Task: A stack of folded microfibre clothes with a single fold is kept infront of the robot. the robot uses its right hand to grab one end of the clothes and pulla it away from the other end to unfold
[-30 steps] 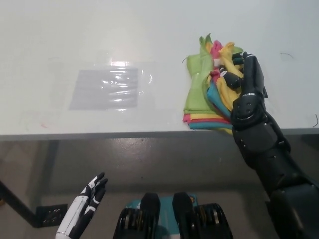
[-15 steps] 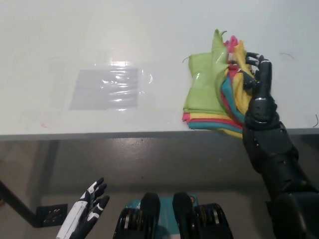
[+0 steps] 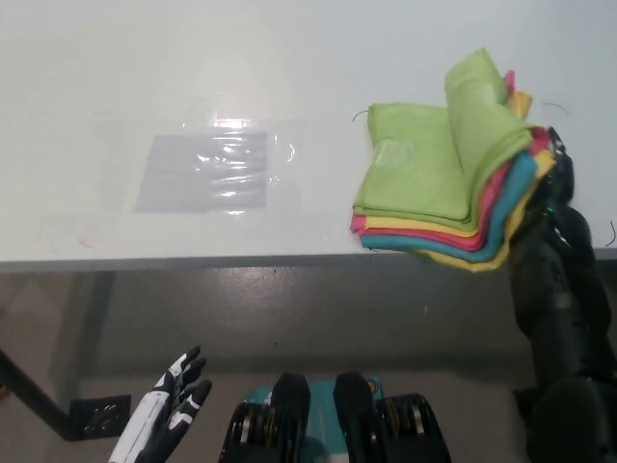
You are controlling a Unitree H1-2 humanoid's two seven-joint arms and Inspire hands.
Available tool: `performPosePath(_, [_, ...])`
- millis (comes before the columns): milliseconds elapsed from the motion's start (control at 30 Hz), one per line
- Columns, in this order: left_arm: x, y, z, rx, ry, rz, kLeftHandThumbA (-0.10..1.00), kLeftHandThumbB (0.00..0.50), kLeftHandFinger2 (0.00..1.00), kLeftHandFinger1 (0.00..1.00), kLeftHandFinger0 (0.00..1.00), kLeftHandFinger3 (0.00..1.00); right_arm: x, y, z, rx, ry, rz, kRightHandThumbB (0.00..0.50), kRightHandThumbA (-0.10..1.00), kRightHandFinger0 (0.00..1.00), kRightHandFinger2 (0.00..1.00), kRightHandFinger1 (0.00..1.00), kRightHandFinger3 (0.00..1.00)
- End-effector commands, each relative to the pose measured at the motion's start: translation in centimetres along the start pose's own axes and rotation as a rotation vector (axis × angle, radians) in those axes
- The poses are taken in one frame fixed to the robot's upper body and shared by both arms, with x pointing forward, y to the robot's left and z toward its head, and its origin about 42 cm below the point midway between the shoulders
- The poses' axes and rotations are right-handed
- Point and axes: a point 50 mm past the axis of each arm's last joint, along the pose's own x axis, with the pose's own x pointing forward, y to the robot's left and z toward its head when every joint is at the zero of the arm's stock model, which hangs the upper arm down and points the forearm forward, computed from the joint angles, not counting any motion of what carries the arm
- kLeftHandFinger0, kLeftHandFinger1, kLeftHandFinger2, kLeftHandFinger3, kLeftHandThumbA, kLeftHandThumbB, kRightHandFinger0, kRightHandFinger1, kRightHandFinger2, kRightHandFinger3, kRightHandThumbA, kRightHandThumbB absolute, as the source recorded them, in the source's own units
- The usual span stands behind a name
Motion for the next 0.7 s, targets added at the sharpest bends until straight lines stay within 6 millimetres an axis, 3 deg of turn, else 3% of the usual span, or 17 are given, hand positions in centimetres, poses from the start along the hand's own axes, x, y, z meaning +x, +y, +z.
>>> performPosePath(0, [-1.1, 1.3, 0.3, 0.074, 0.0, -0.015, 0.89, 0.177, 1.0, 1.0, 1.0, 1.0, 0.2, -1.3, 9.3, 0.398, -0.219, 0.221, 0.193, 0.95, 1.0, 1.0, 1.0, 1.0])
performPosePath(167, [-1.2, 1.4, 0.4, 0.084, 0.003, -0.021, 0.83, 0.181, 1.0, 1.0, 1.0, 0.96, -1.7, -0.6, 13.1, 0.218, -0.411, 0.256, 0.111, 1.0, 1.0, 1.0, 1.0, 1.0])
performPosePath(200, [-1.1, 1.4, 0.4, 0.082, 0.003, -0.018, 0.83, 0.177, 1.0, 1.0, 1.0, 0.96, -2.4, -0.1, 14.0, 0.142, -0.476, 0.279, 0.121, 1.0, 1.0, 1.0, 1.0, 1.0])
performPosePath(300, [-1.2, 1.5, 0.3, 0.085, 0.008, -0.019, 0.83, 0.183, 1.0, 1.0, 1.0, 0.93, -4.5, 1.0, 16.2, -0.018, -0.638, 0.302, 0.216, 1.0, 1.0, 1.0, 1.0, 1.0])
performPosePath(400, [-1.2, 1.5, 0.3, 0.085, 0.005, -0.018, 0.83, 0.188, 0.99, 1.0, 1.0, 0.91, -7.9, 2.4, 19.3, -0.152, -0.825, 0.292, 0.267, 1.0, 1.0, 1.0, 1.0, 1.0])
performPosePath(500, [-1.2, 1.5, 0.2, 0.082, 0.006, -0.017, 0.83, 0.186, 0.98, 1.0, 1.0, 0.9, -10.1, 3.1, 21.0, -0.142, -0.87, 0.318, 0.281, 1.0, 1.0, 1.0, 1.0, 1.0])
performPosePath(633, [-0.8, 1.8, 0.4, 0.09, -0.001, -0.022, 0.83, 0.182, 0.97, 1.0, 1.0, 0.91, -13.9, 3.7, 24.4, -0.194, -1.085, 0.331, 0.243, 1.0, 1.0, 1.0, 1.0, 1.0])
performPosePath(667, [-0.7, 1.8, 0.4, 0.097, -0.004, -0.023, 0.83, 0.174, 0.96, 1.0, 1.0, 0.9, -15.1, 3.8, 25.2, -0.215, -1.145, 0.325, 0.21, 1.0, 1.0, 1.0, 1.0, 1.0])
